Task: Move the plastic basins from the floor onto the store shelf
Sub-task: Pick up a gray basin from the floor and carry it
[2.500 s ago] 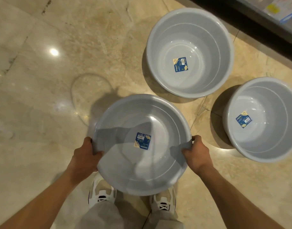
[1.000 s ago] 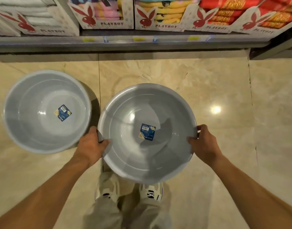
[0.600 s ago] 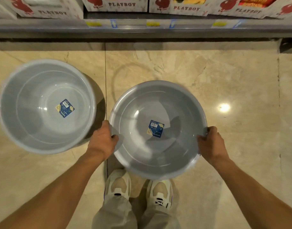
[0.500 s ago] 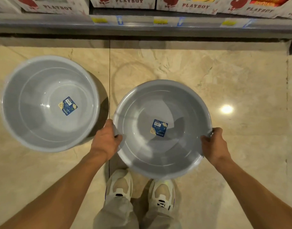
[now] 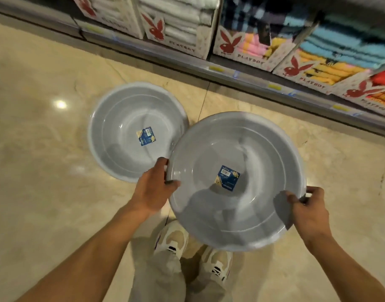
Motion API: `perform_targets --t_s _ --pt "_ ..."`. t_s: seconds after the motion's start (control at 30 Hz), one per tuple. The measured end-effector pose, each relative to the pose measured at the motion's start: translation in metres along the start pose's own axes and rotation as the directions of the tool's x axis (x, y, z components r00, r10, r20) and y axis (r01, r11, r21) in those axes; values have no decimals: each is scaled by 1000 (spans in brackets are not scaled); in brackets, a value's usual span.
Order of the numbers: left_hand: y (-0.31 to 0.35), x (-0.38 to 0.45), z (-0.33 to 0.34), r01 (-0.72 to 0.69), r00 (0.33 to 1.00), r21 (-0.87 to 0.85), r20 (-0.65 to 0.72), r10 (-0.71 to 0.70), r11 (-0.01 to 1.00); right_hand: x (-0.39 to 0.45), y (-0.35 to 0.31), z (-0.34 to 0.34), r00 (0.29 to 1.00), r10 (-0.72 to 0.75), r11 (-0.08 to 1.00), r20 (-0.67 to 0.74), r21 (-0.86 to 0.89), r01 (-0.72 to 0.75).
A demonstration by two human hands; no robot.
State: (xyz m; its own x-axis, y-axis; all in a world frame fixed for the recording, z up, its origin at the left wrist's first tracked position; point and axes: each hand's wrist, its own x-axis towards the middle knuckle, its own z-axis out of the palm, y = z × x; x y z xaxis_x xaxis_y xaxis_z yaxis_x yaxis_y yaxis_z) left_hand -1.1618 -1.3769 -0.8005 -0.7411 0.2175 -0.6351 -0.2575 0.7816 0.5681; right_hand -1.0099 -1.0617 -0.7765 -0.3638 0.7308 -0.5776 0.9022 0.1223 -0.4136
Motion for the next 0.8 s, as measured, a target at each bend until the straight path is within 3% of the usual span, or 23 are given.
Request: perform_targets --t_s 0.23,0.43,0.8 --pt "-25 -31 -107 39 988 -148 -141 -61 988 -33 -118 20 960 -255 953 116 -140 270" --pt "-60 -52 -182 85 967 -280 -207 -146 956 -69 -201 52 906 -335 913 259 -148 380" --pt "-122 -11 -205 232 930 -295 -212 -300 927 -51 -261 134 846 -368 852 385 -224 472"
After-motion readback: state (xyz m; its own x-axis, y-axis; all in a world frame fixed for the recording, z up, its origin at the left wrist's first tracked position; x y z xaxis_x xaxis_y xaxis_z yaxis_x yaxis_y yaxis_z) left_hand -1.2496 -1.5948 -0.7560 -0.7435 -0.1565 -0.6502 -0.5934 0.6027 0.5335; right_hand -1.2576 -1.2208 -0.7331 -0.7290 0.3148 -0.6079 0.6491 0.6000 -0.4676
